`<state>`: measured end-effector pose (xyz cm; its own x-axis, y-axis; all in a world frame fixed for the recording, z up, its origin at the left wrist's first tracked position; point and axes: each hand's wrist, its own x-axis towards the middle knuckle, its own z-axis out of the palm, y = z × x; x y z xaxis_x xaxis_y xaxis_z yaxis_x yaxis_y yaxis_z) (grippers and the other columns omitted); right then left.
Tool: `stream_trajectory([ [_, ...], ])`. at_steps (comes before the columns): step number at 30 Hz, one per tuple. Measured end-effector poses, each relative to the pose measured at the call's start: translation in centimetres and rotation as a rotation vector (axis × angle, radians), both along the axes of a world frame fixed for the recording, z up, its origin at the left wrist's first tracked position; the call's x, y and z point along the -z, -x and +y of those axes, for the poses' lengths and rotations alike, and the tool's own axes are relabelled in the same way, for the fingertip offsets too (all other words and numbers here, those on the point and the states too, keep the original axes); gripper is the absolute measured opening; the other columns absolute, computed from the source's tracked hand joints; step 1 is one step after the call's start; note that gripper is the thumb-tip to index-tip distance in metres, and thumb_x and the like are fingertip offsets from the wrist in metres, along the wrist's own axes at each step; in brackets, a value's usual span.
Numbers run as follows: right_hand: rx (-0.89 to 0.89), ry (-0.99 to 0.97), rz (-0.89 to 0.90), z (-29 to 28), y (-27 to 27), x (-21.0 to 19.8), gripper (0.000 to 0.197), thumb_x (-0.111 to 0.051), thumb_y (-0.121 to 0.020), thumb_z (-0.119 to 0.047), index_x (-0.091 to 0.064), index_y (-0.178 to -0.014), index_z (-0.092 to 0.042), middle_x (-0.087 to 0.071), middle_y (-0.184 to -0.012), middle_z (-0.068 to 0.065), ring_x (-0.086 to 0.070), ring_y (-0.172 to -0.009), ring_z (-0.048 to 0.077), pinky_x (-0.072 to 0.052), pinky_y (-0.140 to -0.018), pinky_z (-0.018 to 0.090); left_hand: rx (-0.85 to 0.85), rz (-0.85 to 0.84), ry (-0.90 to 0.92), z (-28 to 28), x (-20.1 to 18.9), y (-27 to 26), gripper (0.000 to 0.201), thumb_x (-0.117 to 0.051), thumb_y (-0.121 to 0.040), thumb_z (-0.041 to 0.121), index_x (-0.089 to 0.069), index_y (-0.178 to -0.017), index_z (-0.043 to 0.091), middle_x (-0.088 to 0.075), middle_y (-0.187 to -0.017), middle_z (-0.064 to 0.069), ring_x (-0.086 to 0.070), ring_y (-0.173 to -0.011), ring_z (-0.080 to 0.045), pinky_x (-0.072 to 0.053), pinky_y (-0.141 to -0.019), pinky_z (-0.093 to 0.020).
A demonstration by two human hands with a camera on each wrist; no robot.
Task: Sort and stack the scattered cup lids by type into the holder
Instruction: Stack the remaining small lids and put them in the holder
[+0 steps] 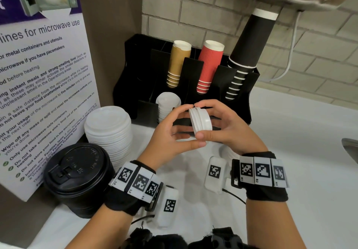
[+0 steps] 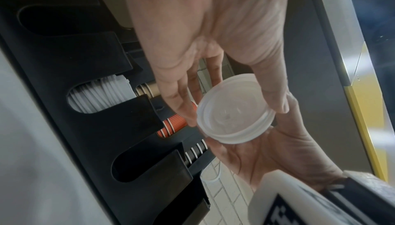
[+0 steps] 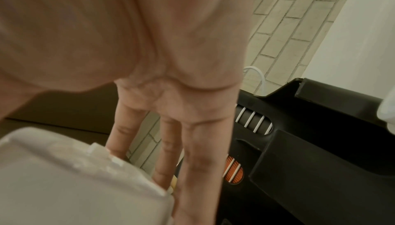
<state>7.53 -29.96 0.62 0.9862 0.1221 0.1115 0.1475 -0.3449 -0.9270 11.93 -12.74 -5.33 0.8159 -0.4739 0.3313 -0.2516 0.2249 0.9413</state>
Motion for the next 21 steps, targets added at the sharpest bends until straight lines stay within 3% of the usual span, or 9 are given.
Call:
stream_trajectory([
  [7, 0.001, 0.004, 0.004, 0.1, -0.2, -0.1, 0.062, -0.085, -0.063, -0.023, -0.057, -0.118, -0.033, -0.064, -0.116, 0.002, -0.065, -0.105, 0.021, -0.057, -0.085, 0.042, 0.011, 0.014, 0.025, -0.2, 0.0, 0.0, 0.083, -0.086, -0.059, 0.028, -0.048, -0.132, 0.037, -0.059, -0.123, 0.018, -0.066, -0.106, -0.016, -0.057, -0.085, -0.031],
  [9, -0.006, 0.037, -0.003, 0.2, -0.5, -0.2, 0.060, -0.085, -0.064, -0.022, -0.056, -0.116, -0.032, -0.063, -0.116, 0.000, -0.064, -0.105, 0.020, -0.057, -0.084, 0.038, -0.004, 0.011, 0.029, -0.2, 0.2, -0.1, 0.086, -0.085, -0.058, 0.028, -0.047, -0.135, 0.035, -0.057, -0.125, 0.017, -0.065, -0.108, -0.015, -0.057, -0.087, -0.031],
  [13, -0.002, 0.089, -0.054, 0.5, -2.6, -1.4, 0.057, -0.084, -0.068, -0.012, -0.056, -0.116, -0.025, -0.062, -0.113, -0.002, -0.064, -0.101, 0.009, -0.055, -0.080, 0.025, -0.060, 0.107, 0.034, -0.3, 0.6, -0.4, 0.095, -0.084, -0.054, 0.038, -0.034, -0.135, 0.046, -0.048, -0.134, 0.016, -0.062, -0.113, -0.012, -0.055, -0.083, -0.020],
  [15, 0.066, 0.161, -0.149, 0.6, -4.9, -2.4, 0.057, -0.083, -0.069, -0.009, -0.054, -0.117, -0.018, -0.057, -0.110, -0.010, -0.059, -0.098, 0.002, -0.051, -0.079, 0.017, -0.110, 0.150, -0.099, -0.3, 0.9, -0.6, 0.086, -0.079, -0.058, 0.049, -0.035, -0.132, 0.045, -0.047, -0.134, 0.008, -0.061, -0.112, -0.012, -0.053, -0.081, -0.020],
  [17, 0.127, 0.312, -0.215, 1.1, -7.7, -3.3, 0.060, -0.085, -0.068, -0.015, -0.050, -0.118, -0.017, -0.054, -0.107, -0.014, -0.055, -0.096, 0.003, -0.047, -0.078, 0.012, -0.140, 0.145, -0.265, -0.4, 1.5, -0.8, 0.062, -0.077, -0.070, 0.049, -0.046, -0.123, 0.039, -0.051, -0.130, 0.007, -0.061, -0.106, -0.010, -0.047, -0.078, -0.017],
  [19, 0.121, 0.512, -0.207, 2.0, -10.5, -3.6, 0.066, -0.085, -0.066, -0.022, -0.046, -0.119, -0.015, -0.055, -0.109, -0.006, -0.054, -0.099, 0.011, -0.046, -0.078, 0.020, -0.127, 0.160, -0.369, -0.4, 2.1, -1.1, 0.042, -0.076, -0.079, 0.041, -0.055, -0.114, 0.036, -0.054, -0.124, 0.009, -0.062, -0.100, -0.010, -0.046, -0.075, -0.018],
  [21, 0.064, 0.723, -0.168, 3.2, -12.7, -3.2, 0.069, -0.084, -0.067, -0.023, -0.044, -0.123, -0.013, -0.054, -0.111, 0.003, -0.054, -0.100, 0.020, -0.042, -0.073, 0.027, -0.079, 0.182, -0.439, -0.3, 2.3, -1.2, 0.038, -0.075, -0.080, 0.040, -0.059, -0.114, 0.034, -0.054, -0.116, 0.014, -0.061, -0.095, -0.007, -0.045, -0.072, -0.019],
])
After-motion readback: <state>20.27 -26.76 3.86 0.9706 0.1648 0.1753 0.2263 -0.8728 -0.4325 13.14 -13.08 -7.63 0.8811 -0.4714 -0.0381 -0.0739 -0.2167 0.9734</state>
